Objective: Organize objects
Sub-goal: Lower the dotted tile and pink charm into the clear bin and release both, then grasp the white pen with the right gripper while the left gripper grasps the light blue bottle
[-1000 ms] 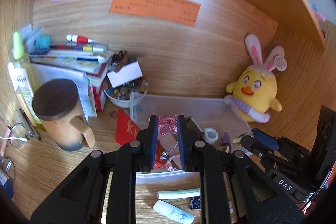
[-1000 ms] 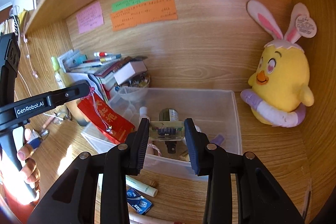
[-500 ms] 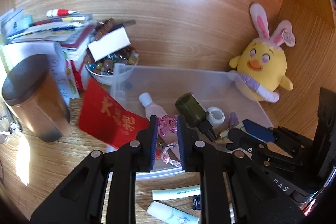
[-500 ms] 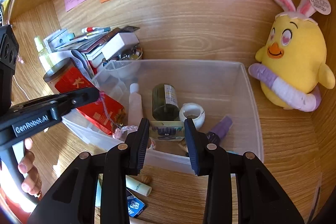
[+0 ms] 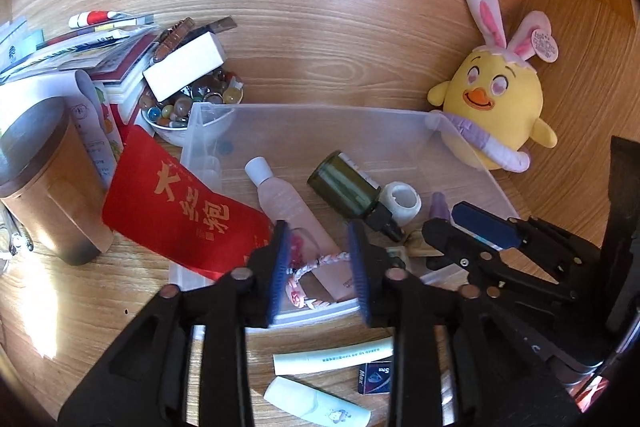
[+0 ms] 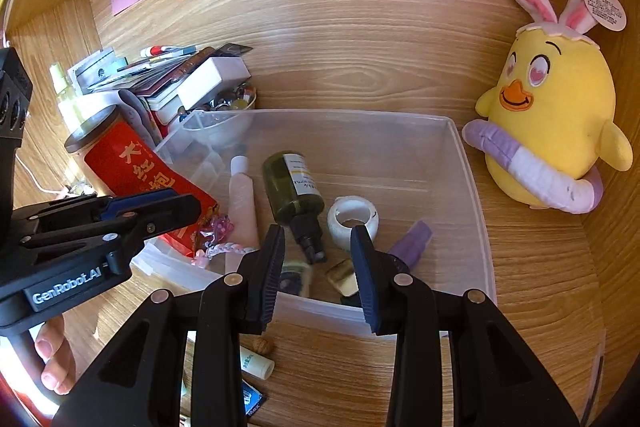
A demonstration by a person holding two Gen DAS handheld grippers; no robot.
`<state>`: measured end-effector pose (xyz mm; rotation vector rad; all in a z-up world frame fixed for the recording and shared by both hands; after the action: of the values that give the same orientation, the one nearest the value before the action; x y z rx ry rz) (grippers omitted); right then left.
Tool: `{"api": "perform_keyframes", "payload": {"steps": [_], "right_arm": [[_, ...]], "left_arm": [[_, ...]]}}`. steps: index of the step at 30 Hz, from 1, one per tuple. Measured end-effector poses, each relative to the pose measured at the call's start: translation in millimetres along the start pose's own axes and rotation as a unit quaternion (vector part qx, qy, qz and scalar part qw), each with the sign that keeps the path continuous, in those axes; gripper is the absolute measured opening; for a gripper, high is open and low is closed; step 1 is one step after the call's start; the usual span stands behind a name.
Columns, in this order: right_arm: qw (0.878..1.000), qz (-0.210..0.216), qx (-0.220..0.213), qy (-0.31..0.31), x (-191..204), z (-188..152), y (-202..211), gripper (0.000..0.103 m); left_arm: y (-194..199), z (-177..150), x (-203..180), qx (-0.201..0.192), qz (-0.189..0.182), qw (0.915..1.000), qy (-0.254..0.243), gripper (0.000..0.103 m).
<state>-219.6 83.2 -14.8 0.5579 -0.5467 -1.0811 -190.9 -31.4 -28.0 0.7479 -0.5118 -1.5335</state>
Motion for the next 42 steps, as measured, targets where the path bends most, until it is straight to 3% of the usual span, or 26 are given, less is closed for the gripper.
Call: {"api": "perform_keyframes", "payload": {"steps": [2, 4, 8, 10, 13, 15, 21, 28, 35, 42], "right_arm": [[1.000, -0.007, 0.000, 0.003, 0, 0, 1, 0.036], [1.000, -0.010, -0.002, 0.005, 1, 0, 3, 0.050], [1.000, -0.014, -0.008, 0.013, 4, 0, 12, 0.062], [1.000, -0.017, -0.013, 0.017, 5, 0, 17, 0.072], [0.999, -0.018, -0.024, 0.021, 6, -1, 31, 0.079], [0.999, -0.020, -0.029, 0.022, 4, -3, 40, 0.081], [0.999, -0.022, -0.032, 0.025, -2, -16, 65, 0.082], [0.999, -0.031, -0.019, 0.040, -1, -47, 86, 0.083], [0.999, -0.032, 0.010, 0.033, -1, -77, 80, 0.083], [0.998, 0.000, 0.062, -0.019, -15, -105, 63, 0.083]], "left_arm": [[6, 0, 0, -0.007, 0.001, 1.0000, 0.000, 0.041], [13, -1, -2, -0.015, 0.006, 0.9999, -0.004, 0.049], [31, 0, -6, -0.034, 0.015, 0.9992, -0.012, 0.063], [41, -1, -7, -0.045, 0.019, 0.9987, -0.016, 0.075], [57, -3, -8, -0.066, 0.030, 0.9972, -0.019, 0.092], [65, -6, -7, -0.075, 0.037, 0.9963, -0.018, 0.095], [78, -18, 1, -0.064, 0.027, 0.9976, -0.008, 0.097], [69, -43, 3, -0.030, 0.046, 0.9983, -0.017, 0.098], [37, -73, 7, 0.031, 0.058, 0.9978, -0.006, 0.098], [16, -82, 4, 0.048, 0.075, 0.9960, 0.001, 0.098]]}}
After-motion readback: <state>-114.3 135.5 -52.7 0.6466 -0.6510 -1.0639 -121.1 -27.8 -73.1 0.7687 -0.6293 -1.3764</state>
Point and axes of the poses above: each gripper's, at about its wrist camera, not at the fingertips, and y roughly against the way its jaws point, x to its left, z to its top, the point moved 1 cm from there along -y, roughly the way its jaws point, and after that the axes turned 4 degrees about z, right-handed, at the moved point
